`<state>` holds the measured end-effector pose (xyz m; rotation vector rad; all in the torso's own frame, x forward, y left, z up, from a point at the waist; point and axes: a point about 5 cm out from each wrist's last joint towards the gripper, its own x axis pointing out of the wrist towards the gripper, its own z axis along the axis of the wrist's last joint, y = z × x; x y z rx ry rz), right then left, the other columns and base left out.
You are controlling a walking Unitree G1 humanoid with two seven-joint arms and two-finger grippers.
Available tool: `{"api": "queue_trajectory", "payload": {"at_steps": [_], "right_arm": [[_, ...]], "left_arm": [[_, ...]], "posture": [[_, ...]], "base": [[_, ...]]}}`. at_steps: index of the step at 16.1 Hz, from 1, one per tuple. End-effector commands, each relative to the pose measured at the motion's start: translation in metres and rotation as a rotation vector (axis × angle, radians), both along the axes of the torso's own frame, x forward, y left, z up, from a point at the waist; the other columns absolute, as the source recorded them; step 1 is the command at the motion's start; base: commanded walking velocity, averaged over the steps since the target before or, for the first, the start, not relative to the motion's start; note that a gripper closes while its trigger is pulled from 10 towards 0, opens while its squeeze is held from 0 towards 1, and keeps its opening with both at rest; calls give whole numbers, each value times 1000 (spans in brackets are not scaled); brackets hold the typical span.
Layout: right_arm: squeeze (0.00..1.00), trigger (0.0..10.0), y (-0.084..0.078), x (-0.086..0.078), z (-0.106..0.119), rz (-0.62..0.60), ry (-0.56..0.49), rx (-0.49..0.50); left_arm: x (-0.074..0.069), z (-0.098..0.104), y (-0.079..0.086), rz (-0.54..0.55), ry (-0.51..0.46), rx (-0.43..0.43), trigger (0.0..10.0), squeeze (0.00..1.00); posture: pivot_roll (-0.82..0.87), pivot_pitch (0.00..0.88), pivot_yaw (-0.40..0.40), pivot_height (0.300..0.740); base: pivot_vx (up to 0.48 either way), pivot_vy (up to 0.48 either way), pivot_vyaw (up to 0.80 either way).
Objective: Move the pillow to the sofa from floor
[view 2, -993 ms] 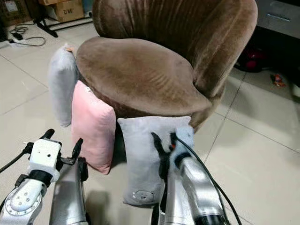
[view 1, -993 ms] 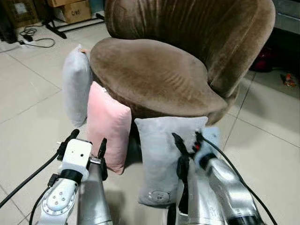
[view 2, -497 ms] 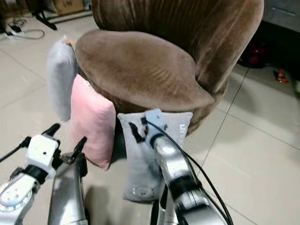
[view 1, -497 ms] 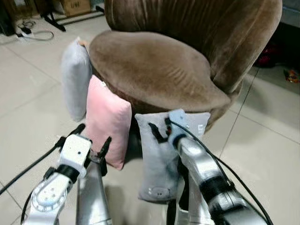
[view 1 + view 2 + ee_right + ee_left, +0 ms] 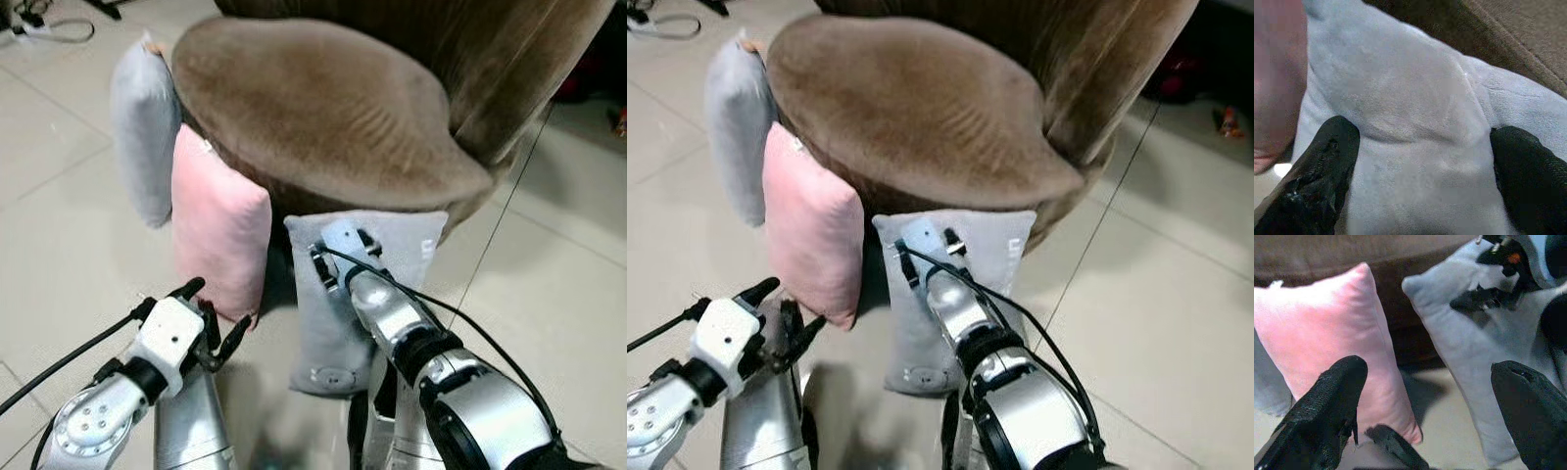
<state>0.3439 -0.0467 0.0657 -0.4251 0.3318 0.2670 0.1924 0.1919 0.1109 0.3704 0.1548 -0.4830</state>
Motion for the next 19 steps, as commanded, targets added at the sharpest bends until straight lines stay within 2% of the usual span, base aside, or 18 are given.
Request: {"api": "queue_trajectory", "payload": {"at_steps": [1, 5, 10, 19], "right_arm": [[0, 392, -13, -3, -11, -41, 35, -73], [0, 0, -5, -6, -14, -4, 47, -7], [0, 0, -11, -7, -16, 0, 47, -17], [0, 0, -10, -8, -18, 44, 62, -30]], "left_arm": [[-4, 0, -3, -28, 20, -4, 10000, 0], [-9, -1, -11, -105, 63, -28, 10000, 0], [-4, -2, -13, -121, 61, -22, 10000, 0], [-2, -2, -12, -119, 63, -16, 10000, 0]], "posture": [[162, 244, -78, 380], [150, 231, -74, 380], [142, 216, -76, 380], [155, 204, -90, 380]], "base": [[0, 0, 0], [0, 0, 0], [0, 0, 0], [0, 0, 0]]}}
